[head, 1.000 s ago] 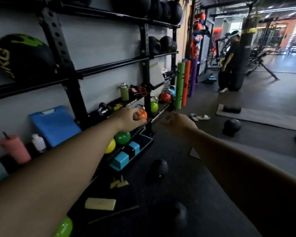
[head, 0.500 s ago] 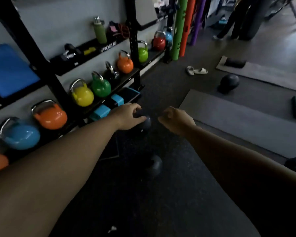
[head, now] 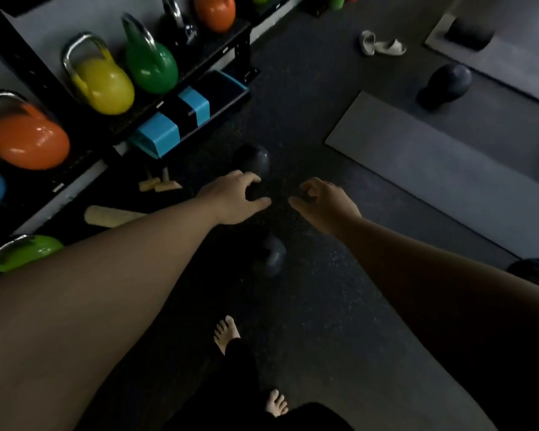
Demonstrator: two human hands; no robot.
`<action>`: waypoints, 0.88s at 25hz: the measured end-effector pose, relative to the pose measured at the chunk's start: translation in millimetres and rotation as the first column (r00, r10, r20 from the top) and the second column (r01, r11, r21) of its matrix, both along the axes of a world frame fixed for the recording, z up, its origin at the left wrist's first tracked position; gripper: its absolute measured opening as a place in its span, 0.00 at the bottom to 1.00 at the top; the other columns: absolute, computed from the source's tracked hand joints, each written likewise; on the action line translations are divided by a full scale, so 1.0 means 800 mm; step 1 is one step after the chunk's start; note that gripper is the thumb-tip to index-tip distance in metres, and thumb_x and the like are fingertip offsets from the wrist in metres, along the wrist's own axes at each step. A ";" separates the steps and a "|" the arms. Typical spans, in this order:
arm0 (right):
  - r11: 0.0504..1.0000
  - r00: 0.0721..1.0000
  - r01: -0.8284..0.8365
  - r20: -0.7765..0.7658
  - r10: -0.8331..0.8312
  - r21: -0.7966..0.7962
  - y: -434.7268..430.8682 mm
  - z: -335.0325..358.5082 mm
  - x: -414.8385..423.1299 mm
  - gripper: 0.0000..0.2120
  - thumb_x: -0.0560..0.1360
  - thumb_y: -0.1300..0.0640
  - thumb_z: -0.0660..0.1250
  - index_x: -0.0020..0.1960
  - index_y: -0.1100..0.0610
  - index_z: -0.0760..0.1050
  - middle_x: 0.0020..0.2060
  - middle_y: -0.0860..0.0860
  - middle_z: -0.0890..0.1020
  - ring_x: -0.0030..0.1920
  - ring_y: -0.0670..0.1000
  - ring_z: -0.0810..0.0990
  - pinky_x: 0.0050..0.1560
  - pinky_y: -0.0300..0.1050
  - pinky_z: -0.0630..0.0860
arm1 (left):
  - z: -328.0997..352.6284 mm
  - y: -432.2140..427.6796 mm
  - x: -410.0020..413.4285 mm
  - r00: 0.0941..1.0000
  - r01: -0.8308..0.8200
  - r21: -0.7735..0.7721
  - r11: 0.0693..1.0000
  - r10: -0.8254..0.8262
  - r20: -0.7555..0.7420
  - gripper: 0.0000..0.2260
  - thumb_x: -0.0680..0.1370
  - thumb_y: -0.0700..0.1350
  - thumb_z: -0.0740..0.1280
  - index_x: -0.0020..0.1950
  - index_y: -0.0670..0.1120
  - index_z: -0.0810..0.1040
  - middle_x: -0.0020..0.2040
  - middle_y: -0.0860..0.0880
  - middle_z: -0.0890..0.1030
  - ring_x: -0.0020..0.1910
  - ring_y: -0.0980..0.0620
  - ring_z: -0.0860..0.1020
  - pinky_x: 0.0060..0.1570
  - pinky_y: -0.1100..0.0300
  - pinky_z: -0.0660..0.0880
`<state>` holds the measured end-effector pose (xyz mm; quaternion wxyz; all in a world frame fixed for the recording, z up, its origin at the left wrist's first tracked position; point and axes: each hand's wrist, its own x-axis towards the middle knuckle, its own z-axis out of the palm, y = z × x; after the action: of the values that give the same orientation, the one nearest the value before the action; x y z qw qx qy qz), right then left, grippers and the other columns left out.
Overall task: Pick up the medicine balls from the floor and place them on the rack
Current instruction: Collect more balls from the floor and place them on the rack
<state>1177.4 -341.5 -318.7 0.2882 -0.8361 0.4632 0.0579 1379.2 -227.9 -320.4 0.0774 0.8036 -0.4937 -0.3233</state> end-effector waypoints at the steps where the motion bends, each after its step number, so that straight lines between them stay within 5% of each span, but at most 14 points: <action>1: 1.000 1.000 0.005 -0.014 -0.005 0.024 -0.008 -0.016 0.008 0.30 0.76 0.30 0.64 0.72 0.44 0.72 0.66 0.49 0.80 0.62 0.54 0.81 0.59 0.56 0.80 | -0.017 -0.006 0.008 1.000 -0.018 0.021 1.000 0.019 -0.020 0.32 0.76 0.70 0.64 0.76 0.58 0.68 0.73 0.51 0.71 0.68 0.46 0.74 0.64 0.44 0.75; 8: 0.990 0.995 -0.058 -0.075 0.068 0.127 -0.086 -0.182 0.052 0.31 0.77 0.30 0.64 0.74 0.44 0.71 0.69 0.50 0.76 0.65 0.55 0.78 0.62 0.57 0.78 | -0.178 -0.063 0.039 0.959 -0.216 0.082 0.973 0.228 -0.169 0.29 0.78 0.67 0.66 0.75 0.55 0.71 0.70 0.51 0.74 0.67 0.48 0.75 0.63 0.50 0.74; 16: 0.959 0.990 -0.043 -0.117 0.078 0.280 -0.137 -0.514 0.105 0.34 0.75 0.29 0.63 0.77 0.44 0.69 0.71 0.51 0.75 0.69 0.56 0.75 0.66 0.59 0.76 | -0.499 -0.105 0.049 0.859 -0.433 0.189 0.882 0.467 -0.212 0.29 0.78 0.69 0.64 0.75 0.58 0.72 0.71 0.51 0.71 0.69 0.48 0.73 0.66 0.49 0.73; 22: 0.942 0.979 -0.080 -0.152 0.135 0.326 -0.138 -0.727 0.129 0.43 0.73 0.23 0.61 0.81 0.44 0.62 0.78 0.52 0.68 0.76 0.61 0.65 0.69 0.63 0.73 | -0.727 -0.095 0.034 0.663 -0.629 0.338 0.700 0.710 -0.238 0.48 0.66 0.81 0.58 0.81 0.58 0.66 0.80 0.47 0.66 0.75 0.42 0.69 0.71 0.43 0.70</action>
<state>1281.0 -452.2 -900.3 0.3746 -0.7945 0.4244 0.2197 1406.6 -304.3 -902.1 0.1859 0.8610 -0.0987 -0.4631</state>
